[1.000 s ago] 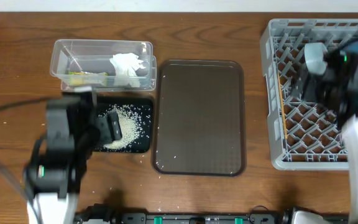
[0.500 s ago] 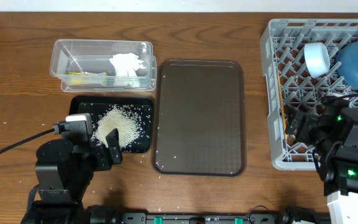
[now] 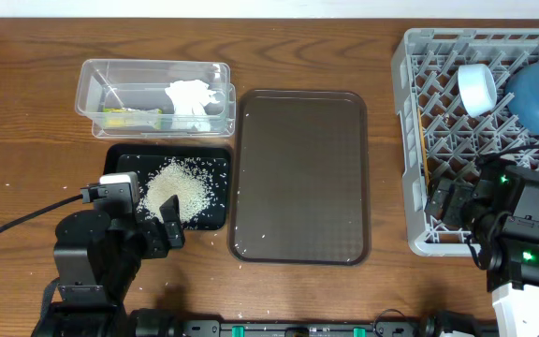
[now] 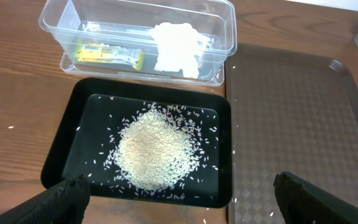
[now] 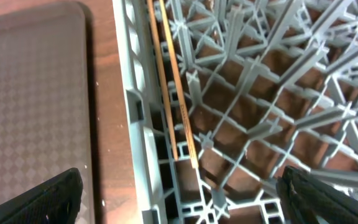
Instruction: Sort waste into correct bins and load items into the dishwasher rack
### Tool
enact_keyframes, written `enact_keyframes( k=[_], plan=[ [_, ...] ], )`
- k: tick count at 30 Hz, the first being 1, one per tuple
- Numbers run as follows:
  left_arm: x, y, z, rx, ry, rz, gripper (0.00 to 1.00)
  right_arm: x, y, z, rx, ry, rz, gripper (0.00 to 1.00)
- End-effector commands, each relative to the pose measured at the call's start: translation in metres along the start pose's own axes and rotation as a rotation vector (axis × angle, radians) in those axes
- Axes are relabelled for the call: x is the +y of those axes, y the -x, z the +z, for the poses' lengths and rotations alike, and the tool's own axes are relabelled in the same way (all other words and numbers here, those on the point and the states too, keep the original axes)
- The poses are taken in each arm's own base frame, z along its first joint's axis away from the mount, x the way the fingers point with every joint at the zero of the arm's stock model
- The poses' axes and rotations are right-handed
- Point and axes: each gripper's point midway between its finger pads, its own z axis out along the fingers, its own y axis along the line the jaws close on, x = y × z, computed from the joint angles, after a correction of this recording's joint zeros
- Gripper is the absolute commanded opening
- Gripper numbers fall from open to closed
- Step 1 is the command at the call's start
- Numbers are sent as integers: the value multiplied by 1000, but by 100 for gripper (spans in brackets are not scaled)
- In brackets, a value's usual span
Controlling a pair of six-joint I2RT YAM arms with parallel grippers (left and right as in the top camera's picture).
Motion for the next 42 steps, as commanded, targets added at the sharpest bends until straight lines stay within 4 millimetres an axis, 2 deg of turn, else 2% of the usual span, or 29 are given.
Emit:
enact_keyframes(
  k=[1,7,13,18,21,32,36,40,42],
  plan=[
    [-1,-2,1,6,-8,12,97,-7,-3,1,8,-30,5,99],
    [-1,-2,1,6,-8,12,98,20,20,-7,-106,87,-47,99],
    [-1,-2,1,6,-8,12,98,53,32,-43,-335,163,-292,99],
    [-1,-2,1,6,-8,12,98,60,36,-77,-585,202,-318,99],
    [-1,-2,1,6,-8,12,98,60,30,-83,-701,216,-327,99],
    [-1,-2,1,6,-8,12,98,58,17,-61,-1017,246,-351,99],
    [-1,-2,1,6,-8,12,98,48,15,-52,-980,187,-336,99],
    [-1,-2,1,6,-8,12,98,36,-12,-15,-788,146,-314,99],
    [-1,-2,1,6,-8,12,98,36,-11,-15,-794,144,-313,99]
  ],
)
